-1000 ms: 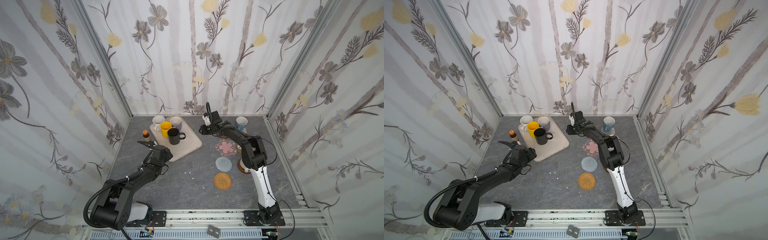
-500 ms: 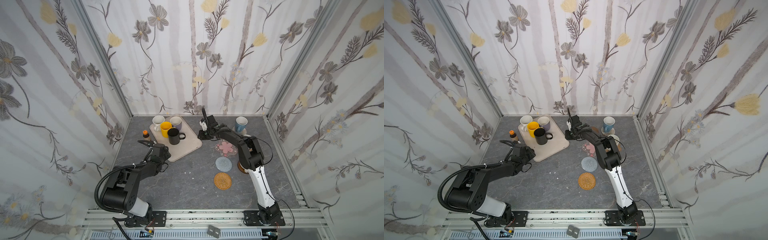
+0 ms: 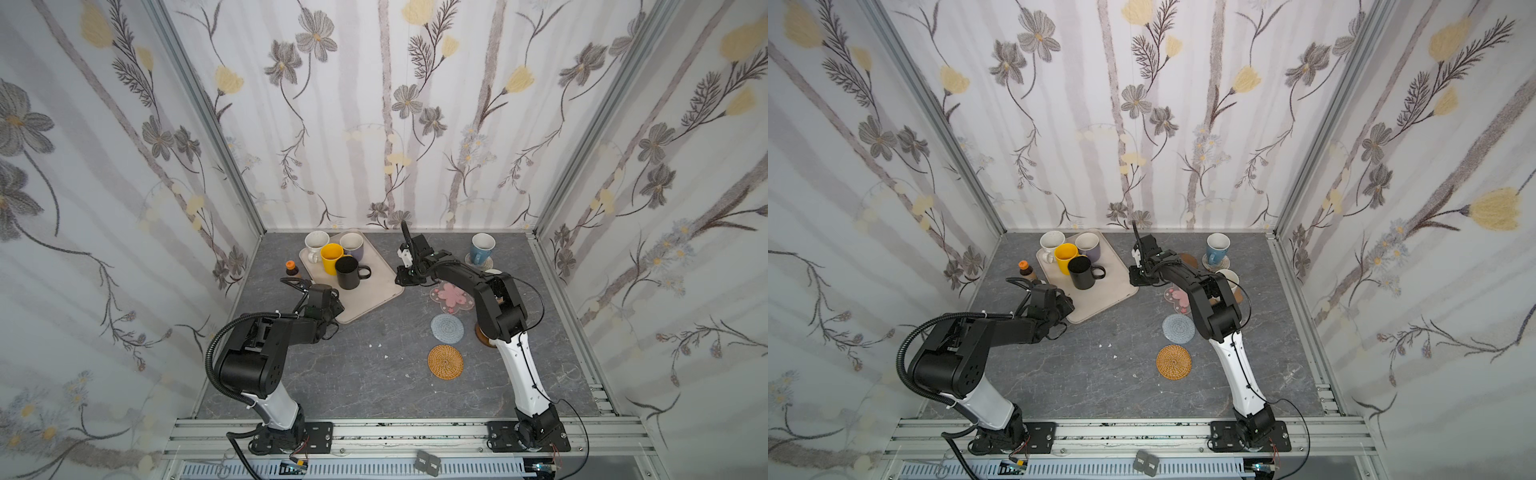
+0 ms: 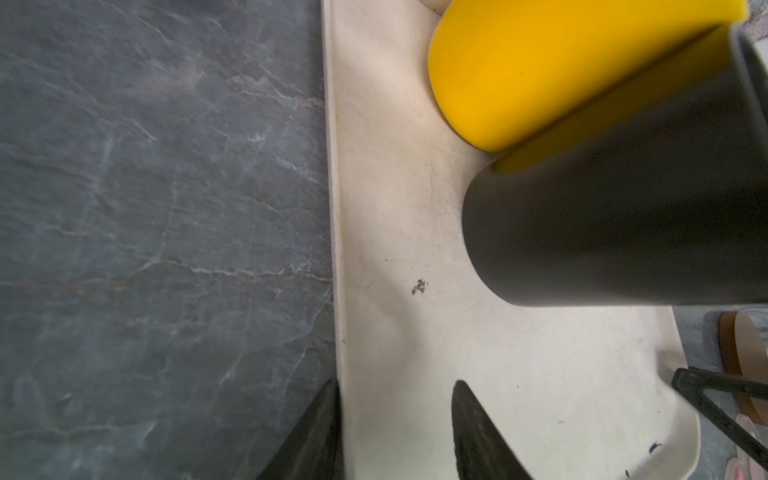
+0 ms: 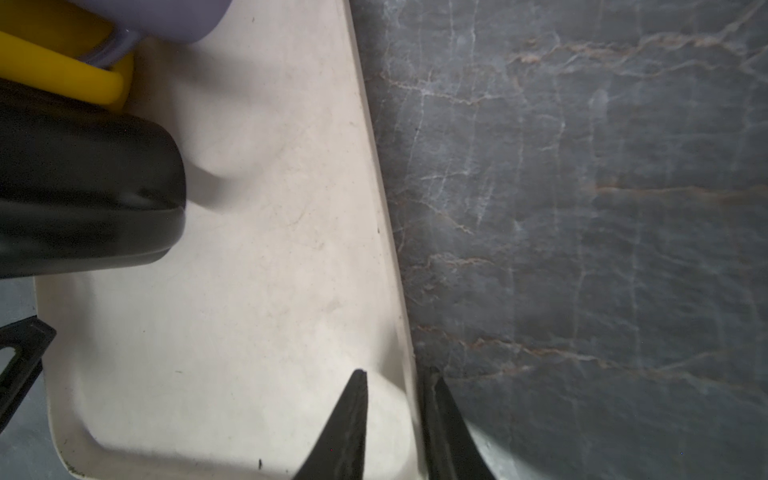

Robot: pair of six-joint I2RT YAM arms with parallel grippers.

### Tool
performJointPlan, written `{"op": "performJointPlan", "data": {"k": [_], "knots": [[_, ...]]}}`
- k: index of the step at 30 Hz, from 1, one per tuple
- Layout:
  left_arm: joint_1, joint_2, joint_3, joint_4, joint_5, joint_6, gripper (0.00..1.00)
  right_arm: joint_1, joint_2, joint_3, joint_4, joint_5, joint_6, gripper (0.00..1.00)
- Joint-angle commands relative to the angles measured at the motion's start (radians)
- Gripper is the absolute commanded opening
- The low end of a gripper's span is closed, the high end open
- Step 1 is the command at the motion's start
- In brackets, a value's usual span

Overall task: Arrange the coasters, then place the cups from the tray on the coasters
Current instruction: 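Move the right gripper toward the black mug while the left gripper holds still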

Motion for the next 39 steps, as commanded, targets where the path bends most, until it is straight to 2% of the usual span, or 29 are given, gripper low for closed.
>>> {"op": "performJointPlan", "data": {"k": [1, 7, 11, 19, 39], "knots": [[-0.003, 0.021, 0.006, -0.002, 0.048, -0.019, 0.43, 0.004, -0.015, -0.005, 0.005, -0.041, 0.003, 0.24], [-0.003, 0.026, 0.011, 0.001, 0.056, -0.018, 0.35, 0.005, -0.025, -0.024, 0.017, -0.057, 0.013, 0.17], [-0.003, 0.023, 0.004, 0.005, 0.065, -0.019, 0.28, 0.009, -0.044, -0.058, 0.037, -0.058, 0.023, 0.08], [-0.003, 0.007, -0.023, 0.014, 0.072, -0.020, 0.19, 0.013, -0.101, -0.149, 0.075, -0.050, 0.035, 0.01], [-0.003, -0.091, -0.132, 0.036, 0.069, -0.020, 0.13, 0.102, -0.314, -0.496, 0.213, -0.014, 0.097, 0.00]]}}
